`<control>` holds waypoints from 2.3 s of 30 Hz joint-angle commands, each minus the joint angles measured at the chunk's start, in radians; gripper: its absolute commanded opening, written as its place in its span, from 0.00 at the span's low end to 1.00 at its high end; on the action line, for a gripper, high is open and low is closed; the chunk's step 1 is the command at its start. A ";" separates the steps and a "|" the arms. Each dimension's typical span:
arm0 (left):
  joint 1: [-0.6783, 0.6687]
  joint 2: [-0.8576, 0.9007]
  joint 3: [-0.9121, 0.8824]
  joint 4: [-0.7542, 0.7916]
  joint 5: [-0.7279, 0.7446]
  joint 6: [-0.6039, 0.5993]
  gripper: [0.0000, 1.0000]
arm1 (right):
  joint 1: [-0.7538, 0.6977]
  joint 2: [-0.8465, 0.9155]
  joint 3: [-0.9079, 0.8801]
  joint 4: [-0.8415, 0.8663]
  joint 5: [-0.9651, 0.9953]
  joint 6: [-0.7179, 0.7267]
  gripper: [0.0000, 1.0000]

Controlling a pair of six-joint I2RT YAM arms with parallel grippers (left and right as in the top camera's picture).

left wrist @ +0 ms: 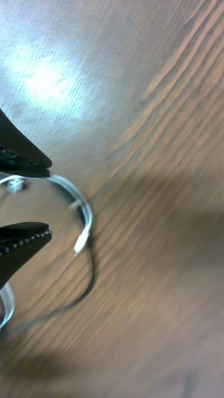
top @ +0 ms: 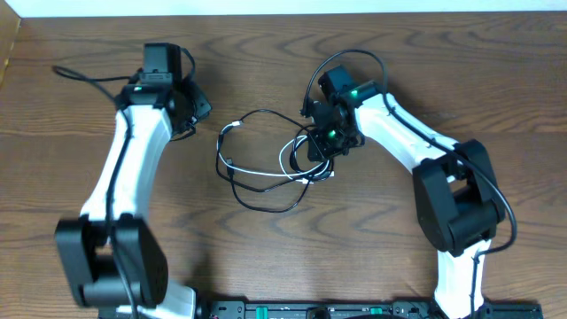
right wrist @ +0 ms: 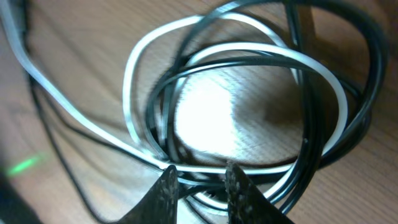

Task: Untangle cables

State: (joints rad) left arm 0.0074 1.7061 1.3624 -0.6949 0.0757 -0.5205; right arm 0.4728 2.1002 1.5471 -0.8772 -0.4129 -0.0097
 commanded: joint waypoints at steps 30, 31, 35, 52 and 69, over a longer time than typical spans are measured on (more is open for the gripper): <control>-0.005 0.015 -0.027 -0.339 -0.050 -0.124 0.39 | 0.103 -0.039 -0.039 -0.093 -0.010 0.373 0.34; -0.005 0.015 -0.027 -0.354 -0.050 -0.124 0.40 | 0.124 -0.039 -0.045 -0.081 0.032 0.425 0.40; -0.007 0.015 -0.027 -0.408 -0.050 -0.124 0.40 | 0.199 -0.039 -0.056 -0.073 0.168 0.631 0.54; -0.007 0.015 -0.037 -0.430 -0.050 -0.124 0.39 | 0.376 -0.037 -0.104 0.175 0.399 0.960 0.28; -0.006 -0.021 -0.032 -0.436 0.127 0.070 0.39 | 0.238 -0.065 -0.021 0.367 -0.166 0.514 0.91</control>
State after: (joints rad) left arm 0.0029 1.7111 1.3338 -1.1191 0.1410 -0.5049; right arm 0.7666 2.0781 1.4902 -0.4831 -0.4892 0.6117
